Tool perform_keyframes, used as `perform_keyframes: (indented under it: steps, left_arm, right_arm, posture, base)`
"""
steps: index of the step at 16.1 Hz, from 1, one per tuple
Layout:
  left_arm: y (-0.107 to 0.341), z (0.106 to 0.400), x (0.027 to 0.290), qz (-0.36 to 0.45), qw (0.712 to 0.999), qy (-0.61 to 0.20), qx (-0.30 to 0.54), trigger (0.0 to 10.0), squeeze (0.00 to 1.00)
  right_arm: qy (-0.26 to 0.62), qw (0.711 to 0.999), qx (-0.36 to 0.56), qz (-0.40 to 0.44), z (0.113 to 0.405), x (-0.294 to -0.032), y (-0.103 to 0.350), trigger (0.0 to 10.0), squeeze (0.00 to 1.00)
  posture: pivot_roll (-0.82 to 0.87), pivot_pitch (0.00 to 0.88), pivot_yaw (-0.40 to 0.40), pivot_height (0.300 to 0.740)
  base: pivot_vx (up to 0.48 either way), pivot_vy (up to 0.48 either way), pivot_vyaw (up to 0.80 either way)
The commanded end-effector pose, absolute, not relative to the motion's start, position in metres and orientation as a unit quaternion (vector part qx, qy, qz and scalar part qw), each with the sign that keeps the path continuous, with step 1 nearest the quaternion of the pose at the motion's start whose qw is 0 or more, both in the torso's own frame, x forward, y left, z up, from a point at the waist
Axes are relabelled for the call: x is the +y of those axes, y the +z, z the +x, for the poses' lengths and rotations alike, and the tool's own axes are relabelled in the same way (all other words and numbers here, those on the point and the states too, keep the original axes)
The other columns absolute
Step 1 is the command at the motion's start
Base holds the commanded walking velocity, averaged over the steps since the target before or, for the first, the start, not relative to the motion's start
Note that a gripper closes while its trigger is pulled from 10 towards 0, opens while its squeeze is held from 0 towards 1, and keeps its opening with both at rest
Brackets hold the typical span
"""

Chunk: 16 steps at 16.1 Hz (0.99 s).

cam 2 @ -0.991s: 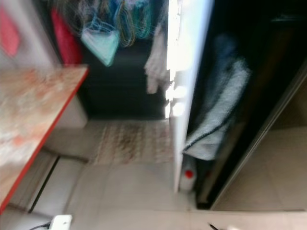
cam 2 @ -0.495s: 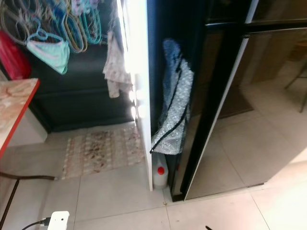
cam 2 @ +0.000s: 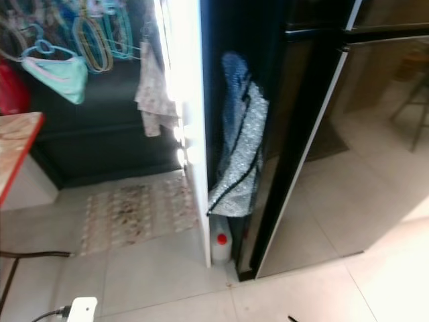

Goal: Restocking fridge

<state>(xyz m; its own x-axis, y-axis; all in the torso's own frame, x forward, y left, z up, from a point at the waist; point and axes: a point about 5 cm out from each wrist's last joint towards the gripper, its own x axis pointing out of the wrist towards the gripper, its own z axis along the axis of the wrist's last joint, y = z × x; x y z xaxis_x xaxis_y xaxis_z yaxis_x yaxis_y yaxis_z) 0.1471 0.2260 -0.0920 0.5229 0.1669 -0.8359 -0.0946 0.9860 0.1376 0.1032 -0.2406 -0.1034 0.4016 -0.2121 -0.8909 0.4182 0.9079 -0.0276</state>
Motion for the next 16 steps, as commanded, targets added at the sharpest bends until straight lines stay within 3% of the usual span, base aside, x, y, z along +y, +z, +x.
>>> perform_keyframes:
  steps: [1, 10, 16]
  left_arm:
    - [-0.0915, 0.1480, 0.2268, 0.041, 0.872, 0.075, 0.482, 10.0, 0.00]
    - [-0.0909, 0.1511, 0.2235, 0.015, 0.877, 0.088, 0.473, 10.0, 0.00]
    - [-0.0910, 0.1515, 0.2220, 0.012, 0.878, 0.095, 0.469, 10.0, 0.00]
  right_arm:
    - [-0.190, 0.826, 0.521, 0.101, 0.0972, -0.2407, -0.1049, 10.0, 0.00]
    - [-0.189, 0.829, 0.517, 0.101, 0.1006, -0.2439, -0.1032, 10.0, 0.00]
    - [-0.187, 0.830, 0.517, 0.097, 0.1010, -0.2458, -0.1026, 10.0, 0.00]
  posture:
    - [-0.07, 0.000, 0.025, 0.740]
    - [-0.08, 0.000, 0.010, 0.740]
    - [-0.07, 0.000, -0.001, 0.740]
  base:
    - [0.000, -0.465, -0.80]
    - [0.000, -0.030, -0.09]
    - [0.000, -0.103, -0.53]
